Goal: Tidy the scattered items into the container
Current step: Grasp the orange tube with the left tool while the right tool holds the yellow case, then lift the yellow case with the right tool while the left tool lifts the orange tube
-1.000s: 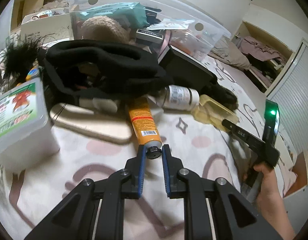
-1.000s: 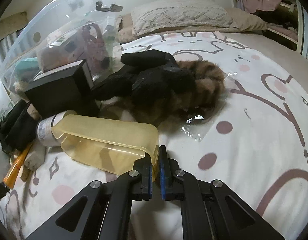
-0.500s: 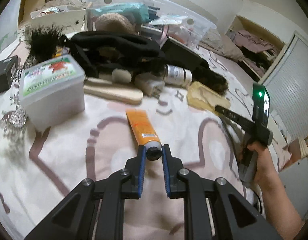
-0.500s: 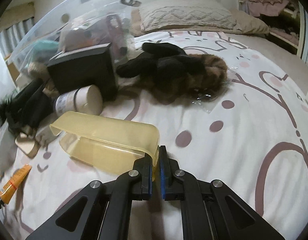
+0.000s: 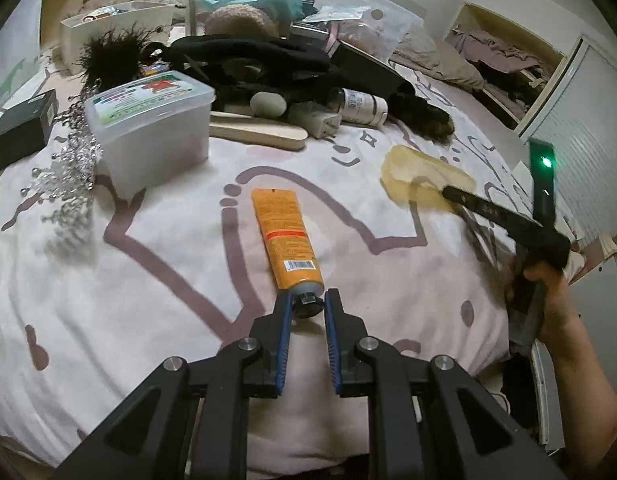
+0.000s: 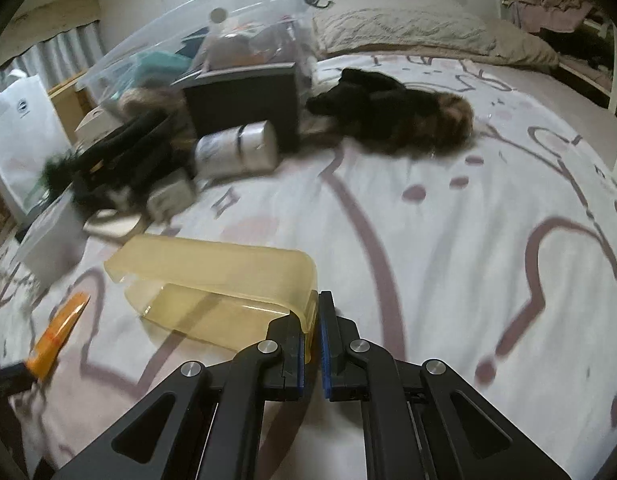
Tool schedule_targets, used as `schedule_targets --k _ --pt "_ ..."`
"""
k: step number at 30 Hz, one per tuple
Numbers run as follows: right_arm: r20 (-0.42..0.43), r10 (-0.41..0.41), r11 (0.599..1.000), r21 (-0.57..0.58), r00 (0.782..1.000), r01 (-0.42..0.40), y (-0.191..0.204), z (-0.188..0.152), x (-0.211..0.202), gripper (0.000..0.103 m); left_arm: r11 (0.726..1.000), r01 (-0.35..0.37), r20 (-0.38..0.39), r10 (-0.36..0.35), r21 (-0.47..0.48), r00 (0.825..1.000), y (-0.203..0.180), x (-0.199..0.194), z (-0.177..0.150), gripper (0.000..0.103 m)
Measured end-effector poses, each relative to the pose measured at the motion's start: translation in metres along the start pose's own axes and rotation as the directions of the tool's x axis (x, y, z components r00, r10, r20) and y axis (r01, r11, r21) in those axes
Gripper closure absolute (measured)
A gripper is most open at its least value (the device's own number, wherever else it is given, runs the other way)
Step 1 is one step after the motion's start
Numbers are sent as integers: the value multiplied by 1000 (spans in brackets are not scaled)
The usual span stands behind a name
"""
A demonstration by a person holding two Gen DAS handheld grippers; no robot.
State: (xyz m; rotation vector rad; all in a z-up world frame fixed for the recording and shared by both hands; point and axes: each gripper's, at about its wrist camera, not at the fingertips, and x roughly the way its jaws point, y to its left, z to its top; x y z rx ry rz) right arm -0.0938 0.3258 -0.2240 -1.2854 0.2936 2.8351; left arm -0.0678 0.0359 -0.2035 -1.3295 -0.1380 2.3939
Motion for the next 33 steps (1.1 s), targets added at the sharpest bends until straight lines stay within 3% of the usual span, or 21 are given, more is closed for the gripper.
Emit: schedule_targets --k 5,7,9,19,22,27,29,31,33 --pt "-15 34 998 46 999 -33 4 -12 -12 96 999 -32 -3 32 -13 999 1 2 1 83" --pt "-21 47 997 56 999 -46 6 -14 -15 96 999 -54 15 54 -3 998 -1 2 2 51" --pt "-32 56 997 58 998 -54 10 -16 -18 96 997 -75 44 74 11 996 -2 -1 5 41" --pt "-86 61 998 25 994 -59 19 -15 -23 95 994 -99 41 98 34 994 -5 21 19 41" --pt "-94 78 997 5 992 -78 21 -16 -27 95 996 -89 24 88 23 996 -3 30 18 54" --pt "-66 64 995 -74 996 -68 31 -23 -39 92 998 -55 23 56 -18 998 6 38 11 55" --pt "-64 49 991 -122 997 -57 36 -28 -43 77 999 -41 27 42 -23 999 9 38 9 55" --pt "-57 30 983 -178 998 -39 42 -32 -48 0 999 -28 32 29 -33 999 11 40 7 55" --pt "-29 23 964 -263 999 -30 51 -39 -54 0 999 -19 37 20 -33 999 13 40 5 55"
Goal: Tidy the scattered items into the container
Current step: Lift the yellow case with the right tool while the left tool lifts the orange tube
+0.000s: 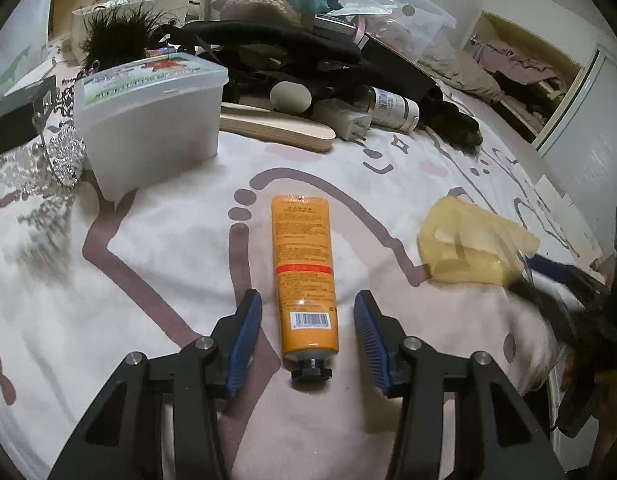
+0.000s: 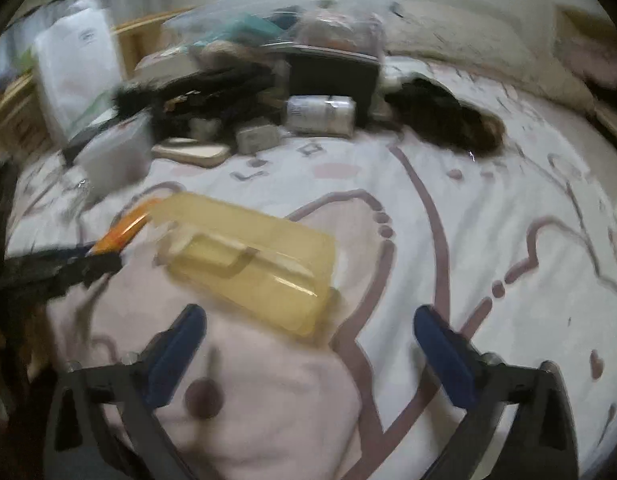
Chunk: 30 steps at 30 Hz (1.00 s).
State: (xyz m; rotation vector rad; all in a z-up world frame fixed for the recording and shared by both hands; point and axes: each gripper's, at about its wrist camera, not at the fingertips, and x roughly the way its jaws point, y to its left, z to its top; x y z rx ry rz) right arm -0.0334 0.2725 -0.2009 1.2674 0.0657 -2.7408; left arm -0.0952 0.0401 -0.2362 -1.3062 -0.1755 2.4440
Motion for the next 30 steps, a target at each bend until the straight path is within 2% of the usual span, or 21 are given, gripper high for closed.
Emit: schedule_targets --k 3,5,8,11,16,18,20,21,22,24,26,30 --pt "30 -152 972 -178 988 155 20 -9 0 0 1000 6 13 -6 12 1000 0 0 -2 55" --pt "83 -252 916 -300 964 265 34 -16 1 0 1000 12 24 -12 13 1000 1 -1 -3 55" --pt "167 -358 797 -458 918 394 55 -27 9 0 1000 15 38 -16 8 999 2 -2 -5 55" --pt "187 -400 704 -565 897 431 67 -33 26 0 1000 -3 49 4 -3 999 3 -2 -6 63" --pt "183 -407 647 -633 895 424 74 -20 50 0 999 9 55 -7 -34 998 11 -3 -6 73" --pt "174 -394 643 -650 903 406 75 -10 57 0 999 12 56 -10 -38 998 13 -3 -6 74" --pt "136 -349 664 -662 927 347 71 1 63 0 999 15 56 -13 -37 998 13 -3 -6 74" --pt "105 -313 692 -656 944 303 68 8 64 0 999 15 57 -13 -34 998 13 -3 -6 74" --pt "57 -257 736 -635 965 234 61 19 67 0 999 14 58 -12 -30 998 13 -3 -6 75" --pt "-26 -162 805 -582 986 117 47 36 72 0 1000 12 60 -10 -21 998 12 -3 -6 75" --pt "-84 -104 840 -541 991 42 32 52 81 0 1000 7 63 -6 -9 998 10 -3 -6 75" --pt "-175 -18 852 -518 984 -76 26 67 88 0 1000 -9 70 7 26 998 7 -5 -6 75"
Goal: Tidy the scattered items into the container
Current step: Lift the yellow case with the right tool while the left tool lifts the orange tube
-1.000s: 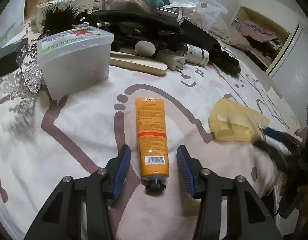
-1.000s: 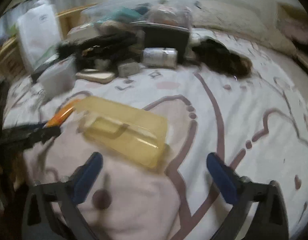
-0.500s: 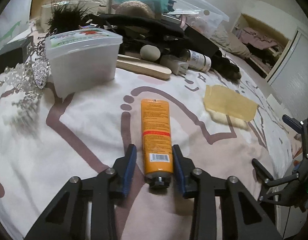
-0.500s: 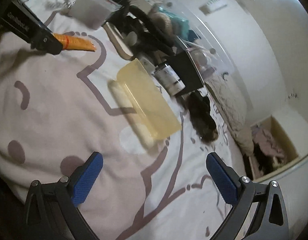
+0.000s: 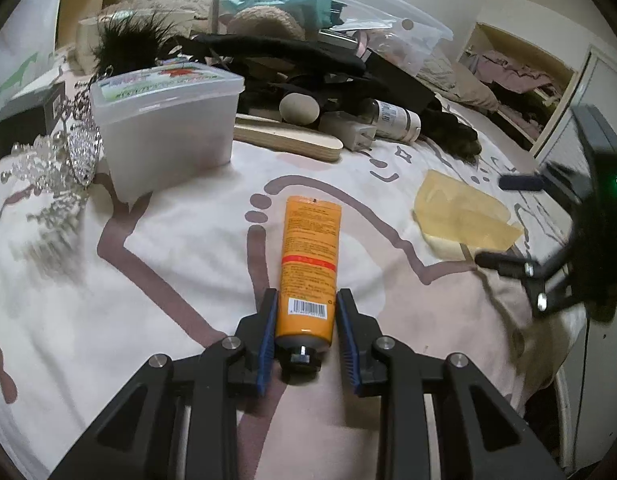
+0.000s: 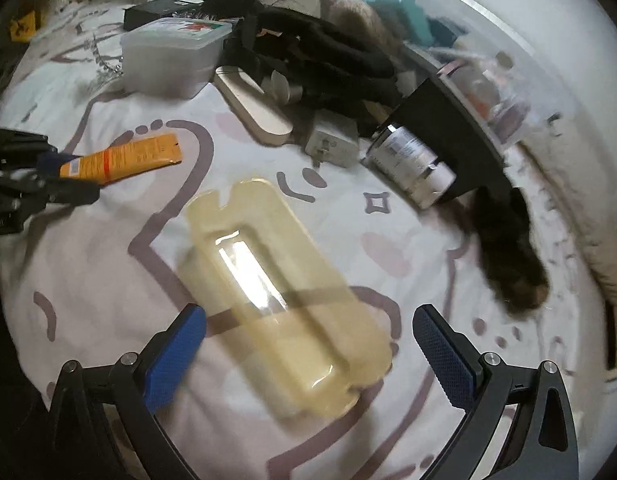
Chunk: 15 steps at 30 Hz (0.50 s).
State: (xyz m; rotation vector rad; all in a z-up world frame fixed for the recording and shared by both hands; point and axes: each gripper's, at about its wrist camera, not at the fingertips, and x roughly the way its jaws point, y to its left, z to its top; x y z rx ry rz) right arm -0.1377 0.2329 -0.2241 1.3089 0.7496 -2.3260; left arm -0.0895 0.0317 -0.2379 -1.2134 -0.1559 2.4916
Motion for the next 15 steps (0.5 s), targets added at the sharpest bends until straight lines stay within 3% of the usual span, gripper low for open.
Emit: schedule_targets --k 6,7,9,15 --pt "-60 118 993 11 991 -117 -2 6 16 3 1000 16 -6 -16 20 1000 -2 2 8 66" --pt "-64 133 991 13 989 -132 0 6 17 19 999 12 -6 -12 30 1000 -3 2 9 64" --pt "-62 146 989 19 987 -145 5 8 15 30 999 6 -9 -6 44 1000 -5 4 13 64" --pt "-53 137 990 47 989 -135 22 7 2 46 999 11 -35 -10 51 999 -4 11 22 64"
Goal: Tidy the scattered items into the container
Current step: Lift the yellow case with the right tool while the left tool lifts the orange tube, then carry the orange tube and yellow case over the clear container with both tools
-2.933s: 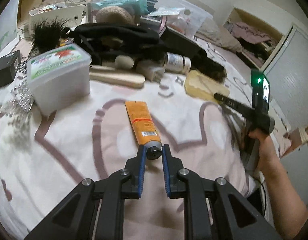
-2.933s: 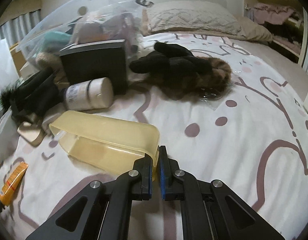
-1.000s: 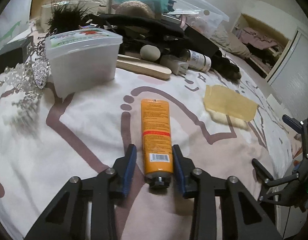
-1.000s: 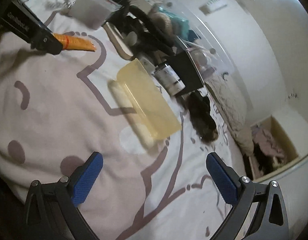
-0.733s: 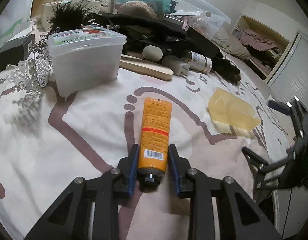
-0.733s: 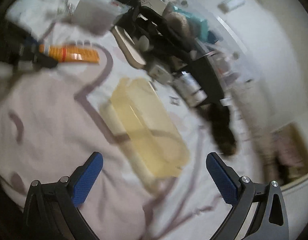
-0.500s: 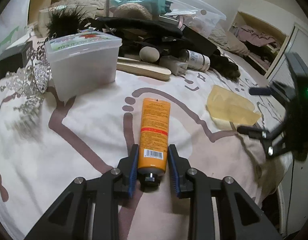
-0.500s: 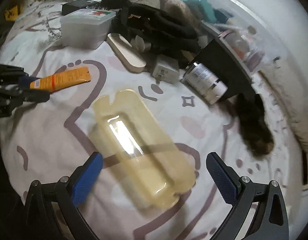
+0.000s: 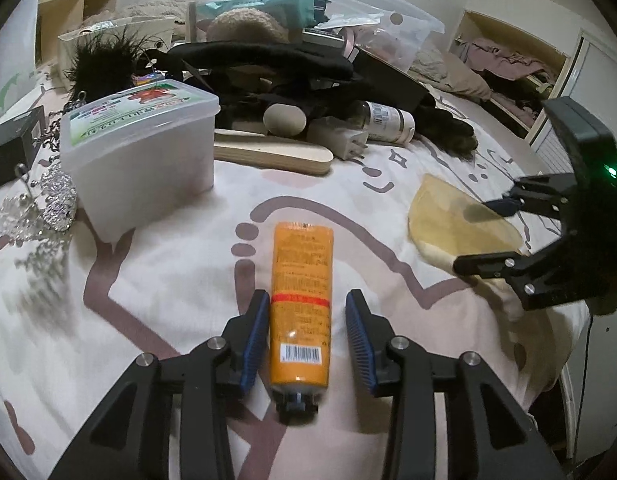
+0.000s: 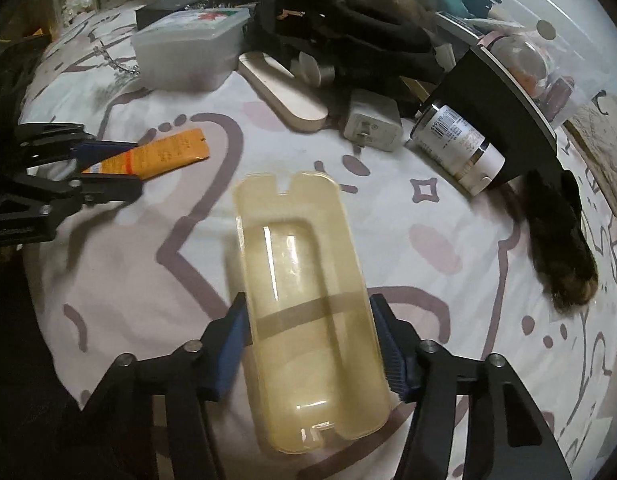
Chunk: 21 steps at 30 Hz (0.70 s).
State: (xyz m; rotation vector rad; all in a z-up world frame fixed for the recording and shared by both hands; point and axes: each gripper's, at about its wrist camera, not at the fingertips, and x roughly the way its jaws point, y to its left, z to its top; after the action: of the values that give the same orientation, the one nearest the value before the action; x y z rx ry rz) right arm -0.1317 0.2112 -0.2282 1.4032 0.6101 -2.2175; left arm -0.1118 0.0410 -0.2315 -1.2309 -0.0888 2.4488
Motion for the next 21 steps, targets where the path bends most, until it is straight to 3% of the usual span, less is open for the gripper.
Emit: schedule_targets --k 2,4,7,11,21 --pt "18 15 999 38 1000 -15 3 -3 -4 48 1000 -5 -13 5 16 1000 -2 1 1 64" --pt "40 28 996 80 999 -31 6 -6 -9 48 999 -17 -19 18 33 1000 -4 1 0 73" --pt "85 32 987 157 996 -45 8 -12 -20 49 999 -16 -20 17 39 1000 -4 0 -2 73" --pt "154 59 957 271 986 -100 2 -21 -35 49 1000 -18 -6 18 24 1000 -5 -5 -3 73" --pt "217 152 870 434 964 -234 -6 -43 -44 49 1000 -10 44 10 8 999 -15 -25 3 73"
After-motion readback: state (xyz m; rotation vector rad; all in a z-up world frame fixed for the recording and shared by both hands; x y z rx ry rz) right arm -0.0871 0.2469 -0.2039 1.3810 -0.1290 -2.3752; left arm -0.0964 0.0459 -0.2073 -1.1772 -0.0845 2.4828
